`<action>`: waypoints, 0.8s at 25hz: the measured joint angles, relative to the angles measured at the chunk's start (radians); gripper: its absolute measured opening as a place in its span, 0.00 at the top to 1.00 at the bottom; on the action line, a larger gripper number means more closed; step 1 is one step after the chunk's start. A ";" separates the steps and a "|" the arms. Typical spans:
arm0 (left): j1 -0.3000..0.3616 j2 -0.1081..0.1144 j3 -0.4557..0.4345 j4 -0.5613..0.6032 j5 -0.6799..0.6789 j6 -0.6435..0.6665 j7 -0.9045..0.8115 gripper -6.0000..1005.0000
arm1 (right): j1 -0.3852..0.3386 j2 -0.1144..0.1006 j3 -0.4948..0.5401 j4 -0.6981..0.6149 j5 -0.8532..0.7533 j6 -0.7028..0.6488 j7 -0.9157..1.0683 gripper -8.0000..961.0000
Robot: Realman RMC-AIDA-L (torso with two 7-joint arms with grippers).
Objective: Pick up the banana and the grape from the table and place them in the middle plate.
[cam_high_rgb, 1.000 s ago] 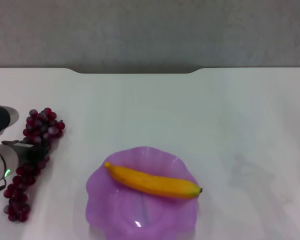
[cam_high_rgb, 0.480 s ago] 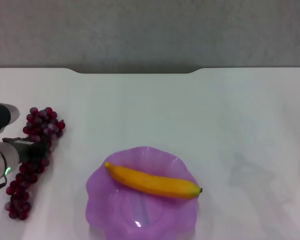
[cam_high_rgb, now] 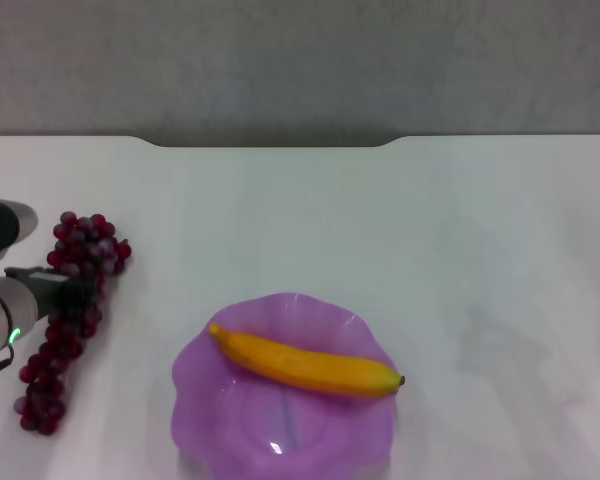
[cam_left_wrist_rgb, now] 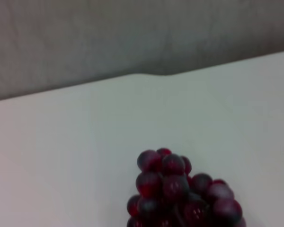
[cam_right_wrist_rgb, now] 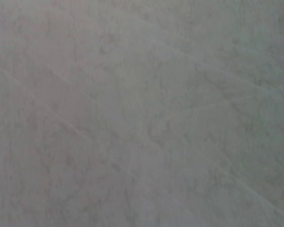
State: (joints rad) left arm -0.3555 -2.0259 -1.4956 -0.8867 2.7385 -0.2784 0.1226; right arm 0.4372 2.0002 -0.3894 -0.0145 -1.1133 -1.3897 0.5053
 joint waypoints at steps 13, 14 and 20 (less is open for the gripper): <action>0.100 0.001 0.000 -0.218 0.000 -0.001 0.010 0.69 | 0.004 0.000 -0.018 -0.003 0.000 0.014 0.004 0.98; 0.109 0.002 0.000 -0.239 0.000 -0.001 0.011 0.70 | 0.004 0.000 -0.018 -0.003 0.000 0.014 0.004 0.98; 0.170 -0.002 -0.017 -0.397 -0.006 -0.009 0.050 0.70 | 0.005 0.000 -0.020 -0.004 0.000 0.015 0.004 0.98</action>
State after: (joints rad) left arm -0.1860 -2.0277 -1.5128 -1.2838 2.7323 -0.2874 0.1723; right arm 0.4418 2.0003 -0.4091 -0.0184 -1.1137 -1.3744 0.5093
